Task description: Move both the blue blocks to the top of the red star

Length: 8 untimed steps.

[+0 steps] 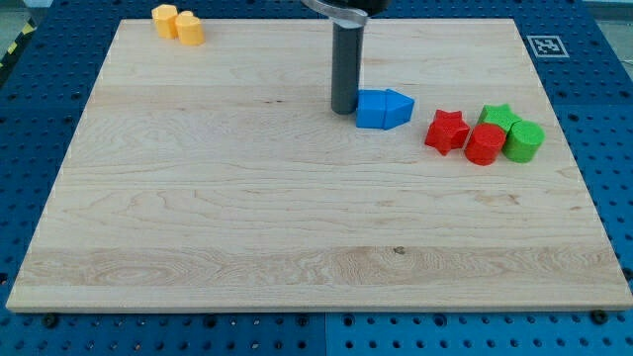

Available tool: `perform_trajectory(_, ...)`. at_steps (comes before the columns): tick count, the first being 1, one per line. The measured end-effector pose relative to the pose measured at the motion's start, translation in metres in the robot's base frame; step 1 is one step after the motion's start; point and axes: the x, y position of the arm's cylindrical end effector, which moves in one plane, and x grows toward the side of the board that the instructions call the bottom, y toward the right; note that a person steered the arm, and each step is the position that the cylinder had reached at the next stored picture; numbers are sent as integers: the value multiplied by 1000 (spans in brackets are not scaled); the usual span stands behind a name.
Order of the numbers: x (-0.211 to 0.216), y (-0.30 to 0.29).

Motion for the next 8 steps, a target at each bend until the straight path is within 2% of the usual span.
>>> perform_trajectory(3,9,68)
perform_trajectory(4,9,74)
perform_trajectory(7,6,-55)
perform_trajectory(8,-10,-106)
